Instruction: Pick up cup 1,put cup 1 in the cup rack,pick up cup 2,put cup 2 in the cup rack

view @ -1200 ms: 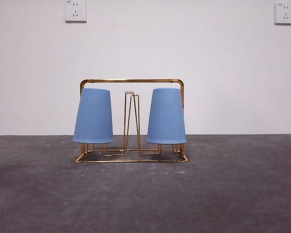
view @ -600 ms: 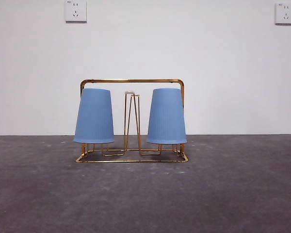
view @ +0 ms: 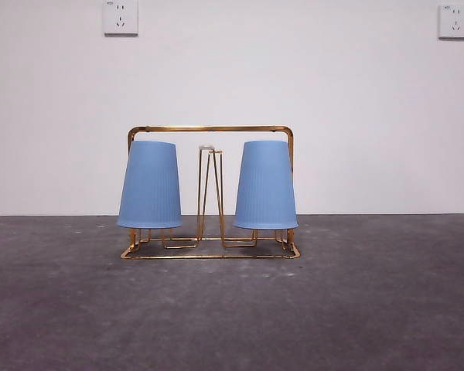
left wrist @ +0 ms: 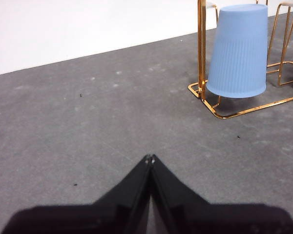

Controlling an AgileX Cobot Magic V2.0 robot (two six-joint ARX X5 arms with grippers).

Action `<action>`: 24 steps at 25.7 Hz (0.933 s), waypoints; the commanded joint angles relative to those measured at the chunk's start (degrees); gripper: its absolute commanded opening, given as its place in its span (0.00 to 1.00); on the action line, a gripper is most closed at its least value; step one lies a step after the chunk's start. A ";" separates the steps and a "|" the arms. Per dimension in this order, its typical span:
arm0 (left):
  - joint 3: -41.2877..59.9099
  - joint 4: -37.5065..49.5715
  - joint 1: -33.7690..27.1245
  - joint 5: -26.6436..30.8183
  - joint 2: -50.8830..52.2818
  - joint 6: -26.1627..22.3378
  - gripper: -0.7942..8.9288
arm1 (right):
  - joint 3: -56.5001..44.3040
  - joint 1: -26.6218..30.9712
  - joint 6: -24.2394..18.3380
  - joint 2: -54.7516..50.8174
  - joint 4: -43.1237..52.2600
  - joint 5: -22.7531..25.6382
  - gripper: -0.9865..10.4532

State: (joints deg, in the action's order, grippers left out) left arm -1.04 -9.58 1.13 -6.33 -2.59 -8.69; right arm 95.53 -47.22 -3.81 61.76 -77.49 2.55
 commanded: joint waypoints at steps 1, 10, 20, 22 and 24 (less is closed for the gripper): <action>0.61 0.39 -0.17 0.13 -0.52 0.55 0.08 | -0.33 -0.04 0.46 0.00 -0.48 -0.09 0.09; 0.59 0.39 -0.17 0.13 -1.77 0.55 0.08 | -4.35 17.75 -4.96 -9.20 19.19 -11.96 0.09; 0.59 0.39 -0.17 0.13 -1.92 0.55 0.08 | -47.08 44.87 -4.26 -35.41 52.65 -15.85 0.09; 0.61 0.39 -0.17 0.13 -1.92 0.55 0.08 | -54.62 45.51 -3.80 -38.99 56.87 -15.82 0.09; 0.59 0.39 -0.17 0.13 -1.92 0.55 0.08 | -61.68 45.53 -3.69 -42.23 60.70 -15.56 0.09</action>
State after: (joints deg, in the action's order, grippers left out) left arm -1.04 -9.56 1.13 -6.33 -4.49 -8.60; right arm 37.71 -1.78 -8.12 20.47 -18.24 -13.28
